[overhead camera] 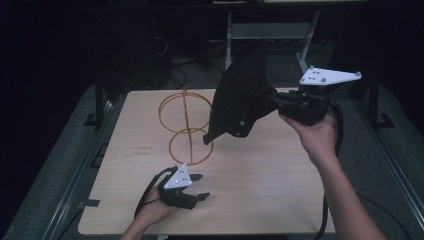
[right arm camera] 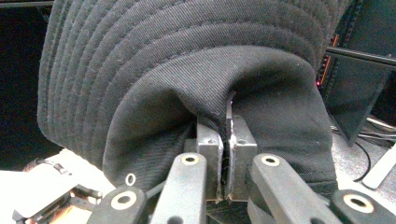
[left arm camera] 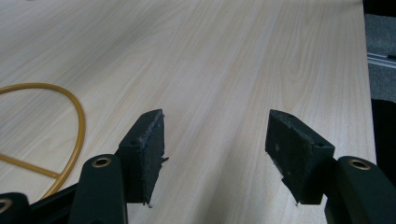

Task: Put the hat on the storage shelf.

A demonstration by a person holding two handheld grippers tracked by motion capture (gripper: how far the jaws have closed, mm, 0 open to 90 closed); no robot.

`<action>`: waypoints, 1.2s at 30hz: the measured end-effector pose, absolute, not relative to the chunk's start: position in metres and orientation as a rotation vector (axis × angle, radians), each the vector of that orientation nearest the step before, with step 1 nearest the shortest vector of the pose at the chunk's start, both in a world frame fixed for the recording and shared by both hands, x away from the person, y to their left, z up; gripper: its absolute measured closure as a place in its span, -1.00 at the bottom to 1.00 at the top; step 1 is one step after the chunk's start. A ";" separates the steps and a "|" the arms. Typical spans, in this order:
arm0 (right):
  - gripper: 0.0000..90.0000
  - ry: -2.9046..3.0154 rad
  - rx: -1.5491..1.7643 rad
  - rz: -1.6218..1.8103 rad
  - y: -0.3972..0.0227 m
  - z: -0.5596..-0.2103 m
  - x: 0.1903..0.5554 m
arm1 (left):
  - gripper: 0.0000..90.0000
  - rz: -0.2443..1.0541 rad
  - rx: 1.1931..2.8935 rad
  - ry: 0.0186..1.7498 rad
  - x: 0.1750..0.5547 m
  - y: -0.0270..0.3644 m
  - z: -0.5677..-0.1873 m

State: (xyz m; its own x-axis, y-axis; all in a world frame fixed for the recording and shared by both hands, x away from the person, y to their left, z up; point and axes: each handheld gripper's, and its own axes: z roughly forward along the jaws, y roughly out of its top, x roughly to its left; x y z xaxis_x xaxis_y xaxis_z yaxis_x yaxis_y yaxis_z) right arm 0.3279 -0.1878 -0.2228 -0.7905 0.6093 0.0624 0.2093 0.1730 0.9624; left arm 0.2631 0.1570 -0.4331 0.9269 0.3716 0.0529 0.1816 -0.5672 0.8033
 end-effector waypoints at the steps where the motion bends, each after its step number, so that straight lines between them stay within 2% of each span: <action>1: 0.92 2.124 0.771 1.643 -0.185 -0.220 0.330 | -0.18 0.266 2.186 0.394 0.263 0.157 -0.433; 20: 0.91 2.222 0.716 1.565 -0.128 -0.186 0.367 | -0.17 0.244 2.179 0.404 0.268 0.159 -0.434; 36: 0.91 2.261 0.700 1.596 -0.086 -0.175 0.391 | -0.17 0.241 2.166 0.387 0.269 0.154 -0.435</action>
